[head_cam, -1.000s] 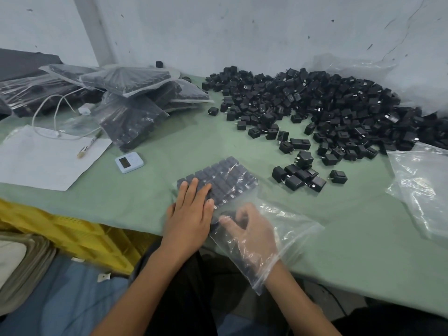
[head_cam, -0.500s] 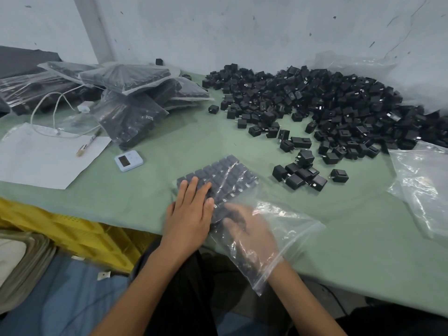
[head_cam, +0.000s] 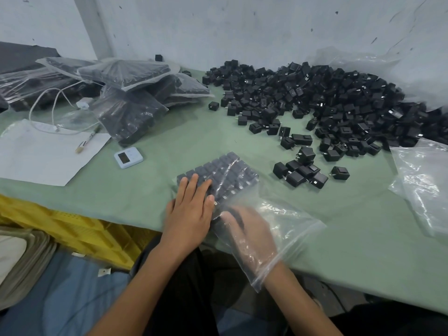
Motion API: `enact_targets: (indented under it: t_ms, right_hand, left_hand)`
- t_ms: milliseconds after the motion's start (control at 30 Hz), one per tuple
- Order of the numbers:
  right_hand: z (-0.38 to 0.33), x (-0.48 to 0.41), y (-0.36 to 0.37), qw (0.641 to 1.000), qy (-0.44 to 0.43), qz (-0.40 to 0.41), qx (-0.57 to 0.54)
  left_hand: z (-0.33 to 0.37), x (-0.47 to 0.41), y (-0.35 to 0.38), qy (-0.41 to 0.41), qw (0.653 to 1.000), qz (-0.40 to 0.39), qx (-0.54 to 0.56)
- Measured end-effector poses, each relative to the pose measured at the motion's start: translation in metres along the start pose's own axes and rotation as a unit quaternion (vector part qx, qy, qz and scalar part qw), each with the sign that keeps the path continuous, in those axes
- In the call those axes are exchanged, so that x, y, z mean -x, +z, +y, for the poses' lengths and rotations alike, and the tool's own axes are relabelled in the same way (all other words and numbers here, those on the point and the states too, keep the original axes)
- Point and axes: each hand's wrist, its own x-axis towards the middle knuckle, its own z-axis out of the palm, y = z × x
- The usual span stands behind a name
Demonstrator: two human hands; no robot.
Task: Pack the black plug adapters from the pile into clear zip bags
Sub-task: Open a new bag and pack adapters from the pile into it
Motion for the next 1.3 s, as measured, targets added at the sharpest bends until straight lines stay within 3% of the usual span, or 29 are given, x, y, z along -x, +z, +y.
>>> enact_targets:
  t_ms: [67, 167, 267, 500, 600, 667, 733, 833, 900, 933, 1000, 1033, 1067, 1133, 1300]
  right_hand:
    - [-0.001, 0.004, 0.002, 1.000, -0.012, 0.015, 0.006]
    - [-0.003, 0.008, -0.004, 0.994, -0.015, 0.013, -0.108]
    - [-0.004, 0.006, -0.014, 0.996, -0.028, -0.066, -0.047]
    - [-0.012, 0.003, -0.012, 0.997, -0.013, -0.037, -0.073]
    - [-0.012, 0.005, -0.022, 0.982, 0.032, -0.122, -0.140]
    - [-0.010, 0.019, -0.047, 0.964, -0.006, -0.195, -0.179]
    - [0.003, 0.038, -0.079, 0.944, -0.033, -0.273, -0.181]
    - [0.022, 0.049, -0.142, 0.933, 0.021, -0.324, -0.156]
    - [0.034, 0.036, -0.180, 0.945, 0.055, -0.270, -0.175]
    - [0.041, 0.023, -0.194, 0.967, 0.056, -0.205, -0.143]
    - [0.062, -0.017, -0.205, 0.998, 0.049, -0.042, 0.002]
    - [0.072, -0.038, -0.204, 0.995, 0.055, 0.011, 0.081]
    - [0.081, -0.056, -0.199, 0.986, 0.074, 0.024, 0.145]
    - [0.101, -0.082, -0.185, 0.970, 0.103, -0.026, 0.220]
    - [0.132, -0.083, -0.168, 0.976, 0.127, -0.020, 0.177]
  left_hand:
    - [0.001, 0.000, 0.000, -0.002, 1.000, -0.001, 0.000]
    - [0.001, 0.000, 0.000, 0.000, 1.000, -0.001, 0.001]
    - [0.000, -0.001, 0.000, -0.003, 1.000, -0.002, 0.012]
    - [0.001, -0.004, -0.002, -0.021, 0.999, -0.040, 0.020]
    - [0.000, -0.004, -0.002, -0.022, 0.999, -0.039, 0.001]
    - [-0.001, -0.004, -0.001, -0.024, 0.999, -0.034, -0.004]
    - [-0.001, -0.004, 0.000, -0.026, 0.999, -0.030, -0.001]
    - [-0.001, -0.004, 0.002, -0.029, 0.999, -0.024, 0.006]
    - [-0.001, -0.004, 0.002, -0.029, 0.999, -0.023, 0.005]
    - [-0.001, -0.005, 0.002, -0.029, 0.999, -0.025, 0.004]
    - [-0.001, -0.005, 0.001, -0.030, 0.999, -0.027, 0.002]
    - [-0.001, -0.005, 0.001, -0.031, 0.999, -0.027, 0.001]
    - [-0.001, -0.004, 0.001, -0.031, 0.999, -0.028, 0.000]
    - [-0.002, -0.004, 0.000, -0.032, 0.999, -0.027, 0.003]
    - [-0.001, -0.004, 0.001, -0.033, 0.999, -0.026, 0.008]
